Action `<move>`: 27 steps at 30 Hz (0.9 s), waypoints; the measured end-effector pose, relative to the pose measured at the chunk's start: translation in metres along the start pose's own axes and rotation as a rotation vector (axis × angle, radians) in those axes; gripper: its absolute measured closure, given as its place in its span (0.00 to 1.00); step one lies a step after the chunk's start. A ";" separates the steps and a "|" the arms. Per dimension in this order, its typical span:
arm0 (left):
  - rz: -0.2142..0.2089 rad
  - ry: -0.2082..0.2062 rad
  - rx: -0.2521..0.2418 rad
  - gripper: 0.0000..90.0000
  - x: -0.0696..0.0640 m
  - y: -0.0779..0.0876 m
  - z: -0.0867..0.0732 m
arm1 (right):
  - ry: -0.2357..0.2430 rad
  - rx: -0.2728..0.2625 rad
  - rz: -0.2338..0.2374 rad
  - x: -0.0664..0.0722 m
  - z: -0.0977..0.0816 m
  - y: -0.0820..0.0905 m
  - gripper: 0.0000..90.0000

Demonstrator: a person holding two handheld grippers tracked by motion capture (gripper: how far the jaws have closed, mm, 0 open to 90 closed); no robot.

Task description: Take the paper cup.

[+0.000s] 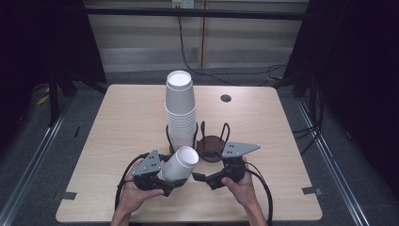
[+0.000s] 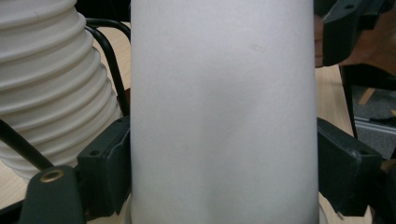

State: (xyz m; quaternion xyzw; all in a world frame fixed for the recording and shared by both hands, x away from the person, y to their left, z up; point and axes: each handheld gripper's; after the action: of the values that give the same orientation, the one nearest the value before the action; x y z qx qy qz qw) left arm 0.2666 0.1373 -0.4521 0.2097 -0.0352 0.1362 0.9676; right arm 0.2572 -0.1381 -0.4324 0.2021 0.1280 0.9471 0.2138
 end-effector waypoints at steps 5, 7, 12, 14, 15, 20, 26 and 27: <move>0.007 -0.008 0.023 0.20 0.000 0.000 0.001 | 0.020 0.052 0.010 0.001 0.004 -0.001 0.15; -0.009 -0.007 0.038 0.20 0.000 0.000 0.002 | 0.032 0.109 0.012 -0.001 0.003 -0.002 0.15; -0.017 -0.036 0.077 0.20 0.000 -0.001 0.005 | 0.023 0.137 0.012 -0.005 0.002 -0.003 0.15; -0.026 -0.048 0.100 0.20 0.001 -0.002 0.007 | 0.023 0.179 0.021 -0.005 0.003 -0.004 0.15; -0.025 -0.051 0.105 0.20 0.002 -0.001 0.007 | 0.023 0.179 0.021 -0.005 0.003 -0.004 0.15; -0.042 -0.060 0.148 0.20 0.003 0.001 0.006 | 0.062 0.250 0.004 0.001 0.007 -0.006 0.16; -0.059 -0.093 0.203 0.20 0.004 -0.001 0.013 | 0.085 0.312 -0.024 0.001 0.009 -0.004 0.15; -0.059 -0.093 0.203 0.20 0.004 -0.001 0.013 | 0.085 0.312 -0.024 0.001 0.009 -0.004 0.15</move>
State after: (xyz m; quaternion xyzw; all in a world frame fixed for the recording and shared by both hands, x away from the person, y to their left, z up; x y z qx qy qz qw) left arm 0.2702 0.1321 -0.4402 0.3135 -0.0598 0.1007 0.9423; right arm 0.2618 -0.1327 -0.4250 0.1912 0.2849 0.9208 0.1855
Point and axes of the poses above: each handheld gripper's, and its own axes: y roughly backward along the jaws, z roughly out of its top, x roughly to its left, and after that the axes turned 7 degrees about -y, right-handed
